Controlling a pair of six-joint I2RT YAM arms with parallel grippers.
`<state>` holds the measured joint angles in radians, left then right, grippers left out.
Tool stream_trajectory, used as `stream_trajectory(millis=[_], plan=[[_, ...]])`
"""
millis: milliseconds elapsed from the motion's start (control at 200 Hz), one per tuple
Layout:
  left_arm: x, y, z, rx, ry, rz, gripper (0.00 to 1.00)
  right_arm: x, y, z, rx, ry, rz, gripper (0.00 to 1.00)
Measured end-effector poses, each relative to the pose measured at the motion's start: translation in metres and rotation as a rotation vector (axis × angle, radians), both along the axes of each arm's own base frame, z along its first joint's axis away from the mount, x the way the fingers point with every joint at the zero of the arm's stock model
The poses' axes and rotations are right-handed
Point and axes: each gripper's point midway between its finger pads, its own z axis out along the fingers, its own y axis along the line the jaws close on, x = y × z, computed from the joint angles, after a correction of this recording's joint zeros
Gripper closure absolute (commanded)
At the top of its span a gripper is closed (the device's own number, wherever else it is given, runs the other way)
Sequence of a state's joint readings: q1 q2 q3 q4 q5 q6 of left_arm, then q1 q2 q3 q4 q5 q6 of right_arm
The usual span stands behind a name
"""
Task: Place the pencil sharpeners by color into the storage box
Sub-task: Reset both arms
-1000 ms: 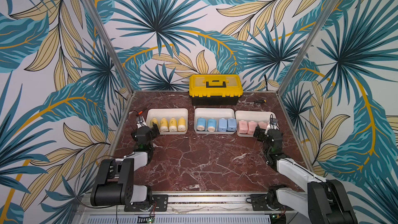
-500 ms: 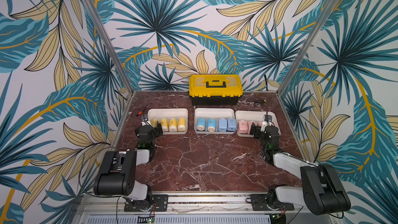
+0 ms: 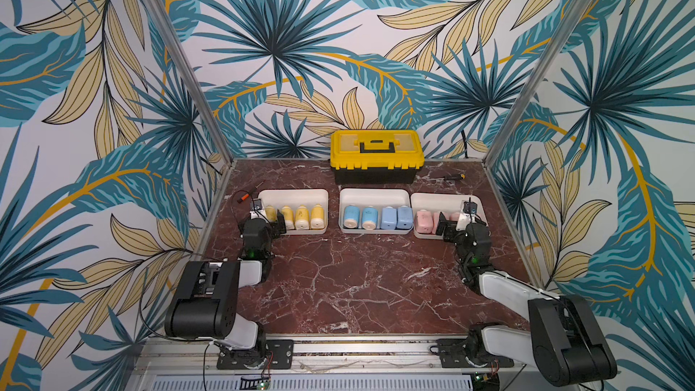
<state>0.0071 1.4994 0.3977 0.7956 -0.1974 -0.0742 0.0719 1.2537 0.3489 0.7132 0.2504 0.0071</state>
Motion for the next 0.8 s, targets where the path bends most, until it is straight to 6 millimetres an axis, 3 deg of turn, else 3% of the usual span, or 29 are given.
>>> stream_trajectory(millis=[290,446,801], plan=[[0.000,0.000,0.000,0.000,0.000,0.000,0.01,0.007,0.001,-0.005,0.002,-0.019,0.002,0.01],[0.000,0.000,0.000,0.000,-0.001,-0.001,0.01,0.010,0.003,-0.041,0.000,0.026,0.013,0.01],[0.000,0.000,0.000,0.000,-0.001,-0.001,0.01,0.025,0.004,-0.025,0.000,0.003,0.013,0.01]])
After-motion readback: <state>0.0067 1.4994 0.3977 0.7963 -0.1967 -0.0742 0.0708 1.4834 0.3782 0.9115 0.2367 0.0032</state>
